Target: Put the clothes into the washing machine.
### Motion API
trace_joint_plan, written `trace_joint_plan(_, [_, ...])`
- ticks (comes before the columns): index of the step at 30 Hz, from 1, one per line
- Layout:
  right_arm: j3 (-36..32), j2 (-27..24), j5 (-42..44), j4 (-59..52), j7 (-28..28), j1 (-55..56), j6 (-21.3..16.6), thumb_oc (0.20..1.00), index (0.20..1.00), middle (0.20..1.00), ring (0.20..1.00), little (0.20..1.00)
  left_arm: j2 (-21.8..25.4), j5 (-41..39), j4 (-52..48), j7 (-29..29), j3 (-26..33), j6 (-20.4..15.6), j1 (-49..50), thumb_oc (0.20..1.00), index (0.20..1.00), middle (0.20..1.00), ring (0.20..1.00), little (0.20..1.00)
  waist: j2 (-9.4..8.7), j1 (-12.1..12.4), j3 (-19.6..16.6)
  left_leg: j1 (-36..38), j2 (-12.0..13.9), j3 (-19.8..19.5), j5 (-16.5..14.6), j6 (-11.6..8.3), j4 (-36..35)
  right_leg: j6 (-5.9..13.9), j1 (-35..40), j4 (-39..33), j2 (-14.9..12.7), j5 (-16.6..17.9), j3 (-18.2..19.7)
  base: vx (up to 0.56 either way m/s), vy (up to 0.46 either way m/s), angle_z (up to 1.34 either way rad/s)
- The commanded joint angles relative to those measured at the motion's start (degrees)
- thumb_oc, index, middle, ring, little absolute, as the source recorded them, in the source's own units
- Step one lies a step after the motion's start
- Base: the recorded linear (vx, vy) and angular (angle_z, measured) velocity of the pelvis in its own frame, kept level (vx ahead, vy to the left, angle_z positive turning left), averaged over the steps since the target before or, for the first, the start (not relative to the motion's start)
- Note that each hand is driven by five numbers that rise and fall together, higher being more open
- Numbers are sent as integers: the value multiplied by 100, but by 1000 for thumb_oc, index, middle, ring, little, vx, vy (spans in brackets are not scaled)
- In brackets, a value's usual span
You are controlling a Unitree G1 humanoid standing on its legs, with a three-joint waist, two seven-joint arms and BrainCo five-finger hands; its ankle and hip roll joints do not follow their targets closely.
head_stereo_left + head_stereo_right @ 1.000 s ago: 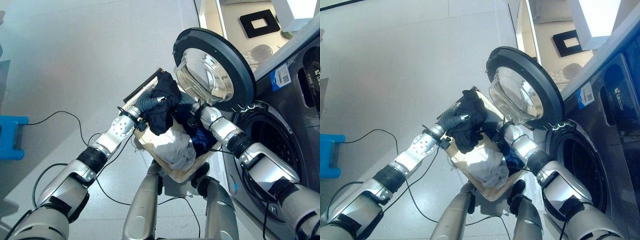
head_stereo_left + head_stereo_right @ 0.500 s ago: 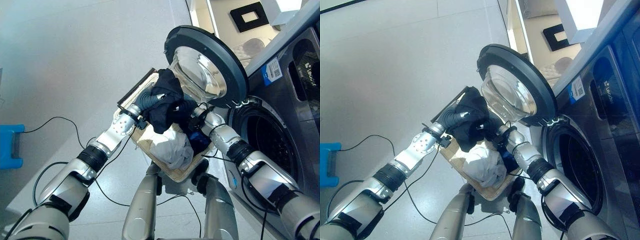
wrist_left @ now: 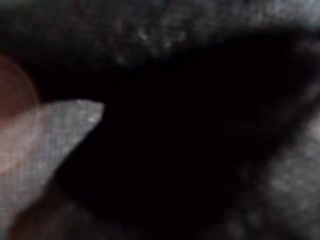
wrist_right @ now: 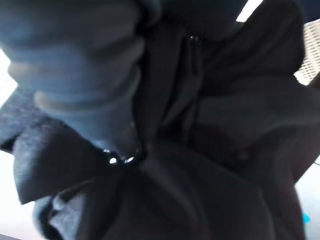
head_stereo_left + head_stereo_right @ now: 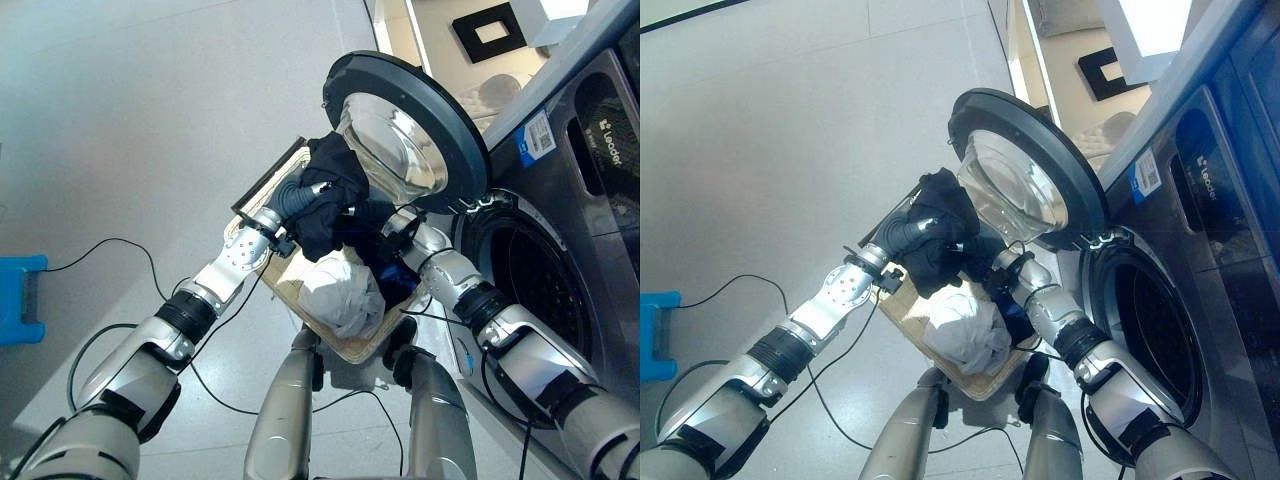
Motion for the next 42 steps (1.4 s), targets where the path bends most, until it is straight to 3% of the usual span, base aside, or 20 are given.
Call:
trace_joint_plan(1, [-60,567,224,-789,585,-605,-374,200,200,200,200,200,-503,18,-87,-53,-216,-203,-375,200,200,200,200,200,160,-33,-119,17,-560,86,-551,85,233,457,334,-830,343,523,37,-17,-7,-4])
trace_joint_plan(8, [-102,653,399,-630,491,-666,-495,200,200,200,200,200,-560,-30,10,-33,-234,-88,-495,200,200,200,200,200,147,-54,-119,15,-549,106,-547,78,219,459,329,-868,368,545,52,-3,-2,0])
trace_joint_plan(9, [-118,657,514,-595,442,-691,-537,200,200,200,200,200,-576,-26,77,-55,-226,-102,-518,369,369,369,369,369,145,-60,-119,29,-546,120,-544,78,201,461,337,-884,369,551,48,-12,-9,-4])
trace_joint_plan(10, [-155,671,615,-567,413,-697,-567,200,200,200,200,200,-587,-38,102,-65,-231,-91,-540,740,740,740,740,740,143,-67,-119,25,-544,126,-547,73,208,465,328,-880,369,555,51,-9,-3,-4])
trace_joint_plan(11, [-223,671,701,-520,403,-683,-616,200,200,200,200,200,-592,-79,129,-121,-212,-82,-554,1000,1000,1000,1000,1000,145,-80,-119,31,-549,135,-550,74,209,471,332,-878,375,549,59,-5,1,-4])
trace_joint_plan(19, [-674,569,1688,-6,322,-475,-997,200,200,200,200,200,-608,-74,208,-226,-100,-167,-483,1000,1000,1000,1000,1000,141,-180,-119,-12,-499,240,-572,64,164,503,256,-954,424,588,104,-12,12,-8])
trace_joint_plan(30, [-1131,778,3239,585,1065,18,-1104,200,200,200,200,200,-792,229,482,-91,11,-234,-454,1000,1000,1000,1000,1000,178,-459,-119,-164,-413,580,-609,32,83,518,18,-1116,553,677,264,-20,32,-25])
trace_joint_plan(36, [-1213,1090,3719,747,1219,313,-1081,200,200,200,200,200,-969,308,562,296,163,-197,-327,1000,1000,1000,1000,1000,247,-571,-119,-180,-402,748,-637,3,42,520,-41,-1204,574,707,360,7,62,-25])
trace_joint_plan(39, [-1259,1182,3756,923,1135,460,-1215,200,200,200,200,200,-1091,249,688,861,306,-248,-231,1000,1000,1000,1000,1000,305,-625,-119,-170,-403,814,-639,-8,19,515,-51,-1237,582,707,410,20,88,-12])
trace_joint_plan(40, [-1342,1264,3921,1093,1014,531,-1321,200,200,200,200,200,-1262,222,876,1320,450,-238,-165,1000,1000,1000,1000,1000,370,-673,-119,-142,-409,868,-637,-18,5,503,-61,-1224,595,688,460,33,121,-7])
trace_joint_plan(42, [-1405,1286,4016,1185,982,592,-1365,200,200,200,200,200,-1343,215,984,1553,519,-264,-104,1000,1000,1000,1000,1000,405,-701,-119,-127,-415,888,-636,-22,-2,495,-66,-1223,597,682,486,26,87,-12])
